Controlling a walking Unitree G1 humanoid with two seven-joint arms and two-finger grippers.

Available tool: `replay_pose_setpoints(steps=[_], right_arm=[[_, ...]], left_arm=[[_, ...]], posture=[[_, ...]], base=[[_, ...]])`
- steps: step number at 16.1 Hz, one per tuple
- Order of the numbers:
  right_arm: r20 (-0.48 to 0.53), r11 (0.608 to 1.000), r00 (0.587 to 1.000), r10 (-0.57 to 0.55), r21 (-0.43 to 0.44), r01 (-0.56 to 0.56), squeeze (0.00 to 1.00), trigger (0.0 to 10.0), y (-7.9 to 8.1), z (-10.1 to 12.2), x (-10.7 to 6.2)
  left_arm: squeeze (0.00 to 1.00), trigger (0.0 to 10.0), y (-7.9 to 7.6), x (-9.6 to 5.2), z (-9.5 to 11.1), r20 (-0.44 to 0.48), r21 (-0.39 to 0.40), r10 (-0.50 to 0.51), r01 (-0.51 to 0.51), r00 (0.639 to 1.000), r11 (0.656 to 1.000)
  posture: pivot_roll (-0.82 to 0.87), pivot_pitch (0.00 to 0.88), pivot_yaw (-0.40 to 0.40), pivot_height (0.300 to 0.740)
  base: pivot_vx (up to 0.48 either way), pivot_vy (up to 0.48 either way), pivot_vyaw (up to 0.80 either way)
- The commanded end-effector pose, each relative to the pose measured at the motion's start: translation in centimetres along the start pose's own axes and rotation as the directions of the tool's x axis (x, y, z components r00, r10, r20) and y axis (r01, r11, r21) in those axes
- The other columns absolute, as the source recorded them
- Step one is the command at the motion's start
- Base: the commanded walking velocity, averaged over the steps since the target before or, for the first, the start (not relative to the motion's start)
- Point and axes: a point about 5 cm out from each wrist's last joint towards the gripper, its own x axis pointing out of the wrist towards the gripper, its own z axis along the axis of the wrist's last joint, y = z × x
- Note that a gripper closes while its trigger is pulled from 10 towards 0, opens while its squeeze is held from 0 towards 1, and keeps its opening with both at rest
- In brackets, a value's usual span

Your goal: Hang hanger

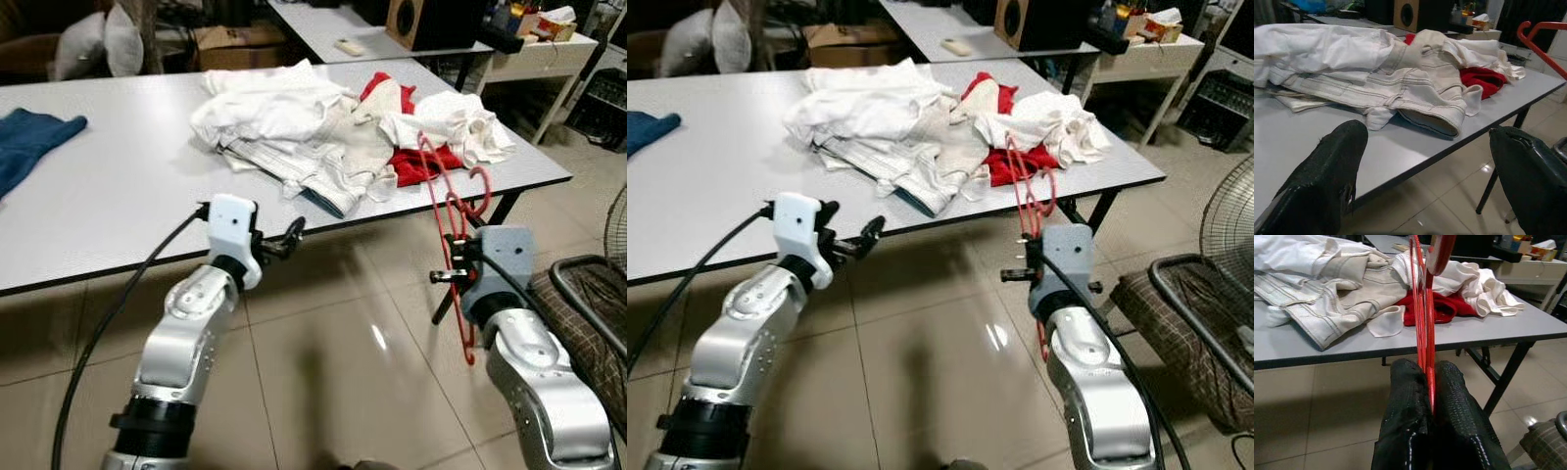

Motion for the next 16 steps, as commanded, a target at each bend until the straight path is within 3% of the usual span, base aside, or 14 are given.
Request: replay_pose_setpoints(steps=[1, 2, 6, 14, 16], right_arm=[[0.005, 1.000, 1.000, -0.003, 0.003, 0.003, 0.00, 10.0, -0.1, 0.2, -0.1], [0.004, 0.999, 1.000, 0.008, 0.031, -0.008, 0.00, 10.0, 0.0, 0.2, -0.2], [0.005, 1.000, 1.000, 0.006, -0.009, -0.006, 0.00, 10.0, -0.1, 0.2, -0.3], [0.043, 0.985, 0.989, 0.140, -0.104, -0.135, 0.00, 10.0, 1.8, 0.7, 0.1], [0.047, 0.984, 0.986, 0.163, -0.085, -0.158, 0.00, 10.0, 2.0, 0.9, 0.1]], left_arm=[[0.00, 10.0, 0.2, -0.2, 0.0, 0.004, -0.002, -0.004, 0.004, 1.000, 1.000], [0.00, 10.0, 0.1, -0.2, 0.0, 0.005, -0.005, -0.008, 0.008, 1.000, 1.000], [0.00, 10.0, -0.2, -0.2, 0.0, 0.015, -0.021, -0.025, 0.025, 1.000, 0.999], [0.00, 10.0, 1.1, -0.4, 0.1, 0.020, -0.018, 0.048, -0.048, 0.999, 0.999], [0.00, 10.0, 1.2, -0.4, 0.4, 0.025, 0.003, 0.045, -0.046, 0.999, 0.999]], posture=[[-0.06, 0.011, -0.020, 0.740], [-0.06, 0.013, -0.019, 0.740], [-0.07, 0.016, -0.017, 0.740], [-0.06, 0.012, -0.031, 0.740], [-0.05, 0.013, -0.033, 0.740]], base=[[0.000, 0.000, 0.00], [0.000, 0.000, -0.59], [0.000, 0.000, -0.80], [0.203, 0.000, 0.00], [0.304, 0.000, 0.31]])
